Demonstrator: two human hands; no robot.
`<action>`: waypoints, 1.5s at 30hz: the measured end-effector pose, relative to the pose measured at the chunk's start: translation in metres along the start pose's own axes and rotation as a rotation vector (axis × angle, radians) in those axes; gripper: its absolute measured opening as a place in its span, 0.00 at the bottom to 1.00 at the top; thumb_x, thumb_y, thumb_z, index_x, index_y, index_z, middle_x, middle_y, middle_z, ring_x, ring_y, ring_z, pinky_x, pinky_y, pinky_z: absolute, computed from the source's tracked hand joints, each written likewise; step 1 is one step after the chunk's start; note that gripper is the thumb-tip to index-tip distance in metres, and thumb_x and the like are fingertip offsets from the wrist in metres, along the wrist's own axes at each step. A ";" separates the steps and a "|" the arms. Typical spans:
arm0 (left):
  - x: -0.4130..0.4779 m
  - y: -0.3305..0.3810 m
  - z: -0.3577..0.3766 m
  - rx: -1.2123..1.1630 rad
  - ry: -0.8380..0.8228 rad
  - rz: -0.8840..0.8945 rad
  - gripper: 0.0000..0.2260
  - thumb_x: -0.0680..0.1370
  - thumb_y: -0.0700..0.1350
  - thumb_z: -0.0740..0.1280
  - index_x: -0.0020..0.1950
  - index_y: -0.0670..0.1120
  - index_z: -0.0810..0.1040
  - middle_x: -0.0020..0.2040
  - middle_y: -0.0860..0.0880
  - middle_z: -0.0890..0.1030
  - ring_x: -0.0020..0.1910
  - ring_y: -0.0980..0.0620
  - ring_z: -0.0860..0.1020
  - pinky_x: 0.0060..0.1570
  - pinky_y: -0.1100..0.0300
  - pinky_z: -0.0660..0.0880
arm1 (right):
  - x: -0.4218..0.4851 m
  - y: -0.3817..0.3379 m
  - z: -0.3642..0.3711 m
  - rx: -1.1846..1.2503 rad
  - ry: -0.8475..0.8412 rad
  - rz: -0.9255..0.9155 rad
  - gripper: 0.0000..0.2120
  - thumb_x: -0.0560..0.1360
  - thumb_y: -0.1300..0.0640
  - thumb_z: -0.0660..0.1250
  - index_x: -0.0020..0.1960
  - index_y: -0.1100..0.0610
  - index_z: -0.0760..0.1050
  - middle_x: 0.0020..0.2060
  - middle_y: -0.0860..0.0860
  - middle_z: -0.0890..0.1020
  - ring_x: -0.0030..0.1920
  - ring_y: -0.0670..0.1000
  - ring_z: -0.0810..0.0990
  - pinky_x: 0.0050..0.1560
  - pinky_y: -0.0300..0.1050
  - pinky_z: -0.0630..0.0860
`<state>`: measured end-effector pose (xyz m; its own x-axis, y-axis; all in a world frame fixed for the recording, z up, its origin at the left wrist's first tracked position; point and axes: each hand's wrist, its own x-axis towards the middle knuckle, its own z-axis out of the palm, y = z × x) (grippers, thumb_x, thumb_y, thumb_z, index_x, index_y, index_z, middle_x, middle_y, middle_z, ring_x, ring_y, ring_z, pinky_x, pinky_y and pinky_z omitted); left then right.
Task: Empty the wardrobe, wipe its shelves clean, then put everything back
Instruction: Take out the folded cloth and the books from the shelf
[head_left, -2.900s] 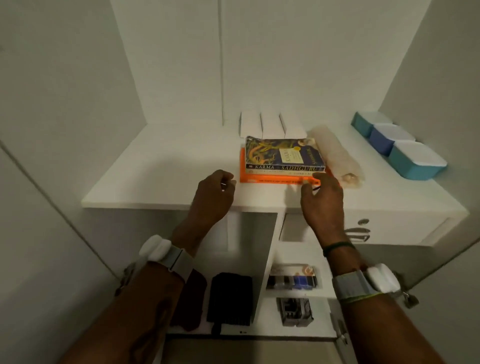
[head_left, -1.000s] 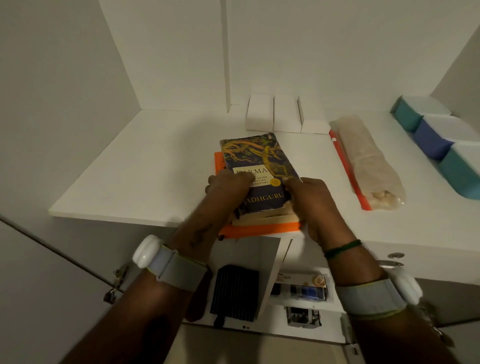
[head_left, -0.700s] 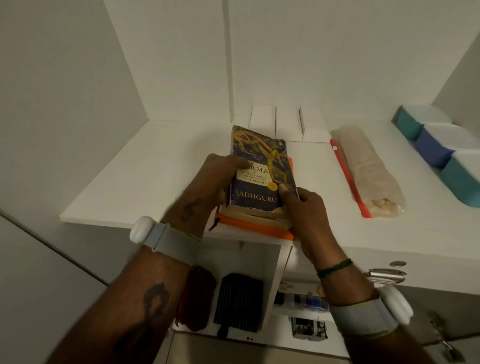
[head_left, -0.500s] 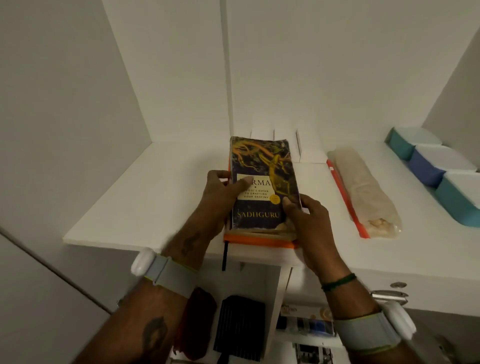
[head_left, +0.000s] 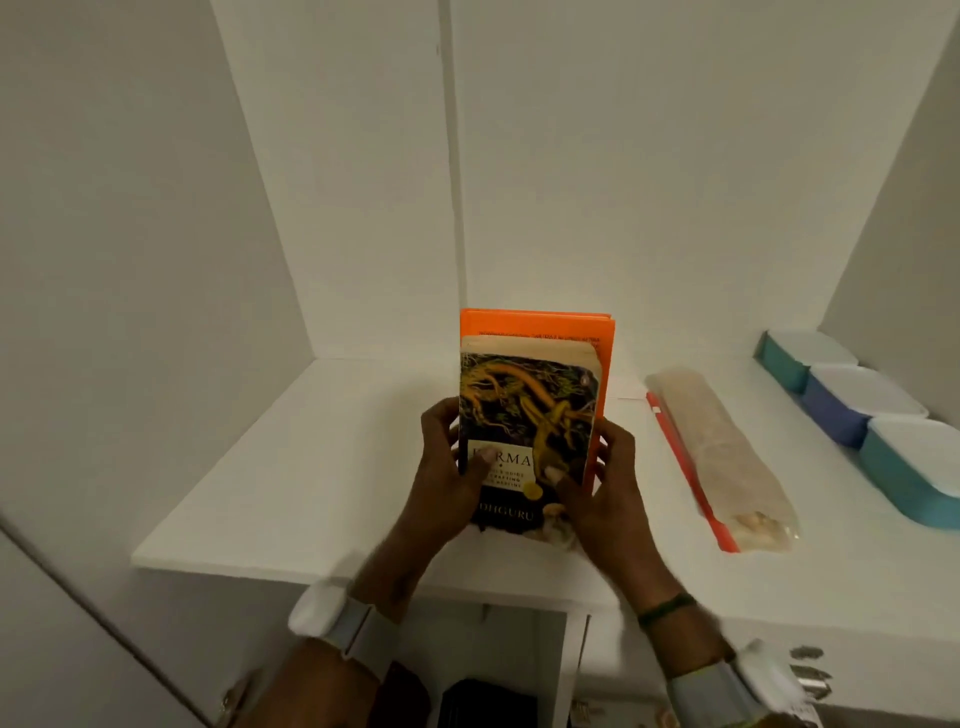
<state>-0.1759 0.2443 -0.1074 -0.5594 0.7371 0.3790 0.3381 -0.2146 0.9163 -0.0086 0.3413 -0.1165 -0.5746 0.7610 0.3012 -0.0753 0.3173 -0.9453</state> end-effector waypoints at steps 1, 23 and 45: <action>-0.002 -0.003 0.002 0.015 0.019 0.020 0.22 0.82 0.37 0.65 0.71 0.46 0.58 0.67 0.58 0.71 0.65 0.54 0.77 0.50 0.58 0.82 | 0.001 -0.004 0.001 0.027 -0.001 0.018 0.30 0.78 0.65 0.69 0.70 0.47 0.58 0.59 0.31 0.69 0.54 0.22 0.72 0.42 0.29 0.78; -0.016 -0.016 0.012 0.018 0.084 0.000 0.18 0.82 0.44 0.65 0.67 0.48 0.59 0.65 0.44 0.72 0.60 0.46 0.81 0.46 0.54 0.83 | 0.003 0.012 0.014 -0.016 0.096 -0.139 0.31 0.81 0.44 0.62 0.80 0.43 0.53 0.71 0.52 0.68 0.71 0.51 0.73 0.61 0.55 0.80; -0.340 -0.025 0.083 -0.089 -0.760 -0.486 0.23 0.75 0.55 0.74 0.68 0.51 0.75 0.58 0.50 0.84 0.52 0.49 0.85 0.48 0.48 0.83 | -0.428 0.008 -0.006 0.061 0.850 0.383 0.16 0.83 0.60 0.63 0.70 0.56 0.71 0.58 0.52 0.84 0.56 0.56 0.84 0.52 0.53 0.83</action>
<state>0.0687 0.0528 -0.2701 0.0357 0.9768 -0.2109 0.1178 0.2055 0.9715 0.2418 0.0211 -0.2523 0.2186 0.9737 -0.0644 -0.0607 -0.0523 -0.9968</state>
